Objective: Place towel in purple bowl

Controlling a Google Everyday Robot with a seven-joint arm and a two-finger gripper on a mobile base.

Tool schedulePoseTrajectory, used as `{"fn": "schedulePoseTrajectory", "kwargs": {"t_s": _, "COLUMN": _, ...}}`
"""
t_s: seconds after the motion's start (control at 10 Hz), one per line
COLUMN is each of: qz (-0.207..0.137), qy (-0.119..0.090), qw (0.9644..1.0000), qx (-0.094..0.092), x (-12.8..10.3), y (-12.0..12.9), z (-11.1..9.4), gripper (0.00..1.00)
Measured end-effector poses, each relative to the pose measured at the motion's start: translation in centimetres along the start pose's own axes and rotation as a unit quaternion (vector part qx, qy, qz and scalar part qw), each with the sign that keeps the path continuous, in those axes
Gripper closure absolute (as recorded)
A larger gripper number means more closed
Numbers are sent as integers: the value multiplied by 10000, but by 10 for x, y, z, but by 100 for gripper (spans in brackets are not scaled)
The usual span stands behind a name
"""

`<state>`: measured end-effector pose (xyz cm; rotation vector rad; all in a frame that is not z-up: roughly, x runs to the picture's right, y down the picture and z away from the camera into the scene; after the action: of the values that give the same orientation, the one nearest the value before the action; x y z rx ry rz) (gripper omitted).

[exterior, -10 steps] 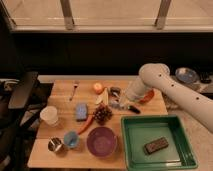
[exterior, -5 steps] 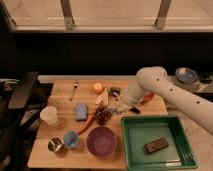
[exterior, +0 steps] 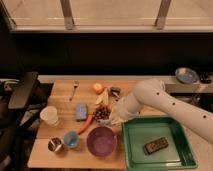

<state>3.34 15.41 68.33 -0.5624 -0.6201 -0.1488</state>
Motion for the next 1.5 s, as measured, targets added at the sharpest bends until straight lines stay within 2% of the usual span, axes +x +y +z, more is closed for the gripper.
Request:
{"fn": "schedulePoseTrajectory", "kwargs": {"t_s": 0.2, "qz": -256, "qy": -233, "qw": 9992, "qx": -188, "x": -23, "y": 8, "z": 10, "gripper": 100}}
{"fn": "schedulePoseTrajectory", "kwargs": {"t_s": 0.4, "qz": -388, "qy": -339, "qw": 9978, "qx": -415, "x": -34, "y": 17, "z": 21, "gripper": 100}}
{"fn": "schedulePoseTrajectory", "kwargs": {"t_s": 0.5, "qz": -406, "qy": -357, "qw": 9974, "qx": -480, "x": -35, "y": 19, "z": 24, "gripper": 100}}
{"fn": "schedulePoseTrajectory", "kwargs": {"t_s": 0.7, "qz": -357, "qy": -460, "qw": 9956, "qx": -739, "x": -31, "y": 32, "z": 44, "gripper": 100}}
{"fn": "schedulePoseTrajectory", "kwargs": {"t_s": 0.9, "qz": -271, "qy": -519, "qw": 9945, "qx": -865, "x": -24, "y": 39, "z": 61, "gripper": 100}}
{"fn": "schedulePoseTrajectory", "kwargs": {"t_s": 1.1, "qz": -102, "qy": -664, "qw": 9935, "qx": -924, "x": -12, "y": 41, "z": 68, "gripper": 89}}
{"fn": "schedulePoseTrajectory", "kwargs": {"t_s": 1.3, "qz": 59, "qy": -757, "qw": 9920, "qx": -1012, "x": 3, "y": 45, "z": 80, "gripper": 65}}
{"fn": "schedulePoseTrajectory", "kwargs": {"t_s": 1.5, "qz": 148, "qy": -800, "qw": 9917, "qx": -995, "x": 8, "y": 43, "z": 79, "gripper": 48}}
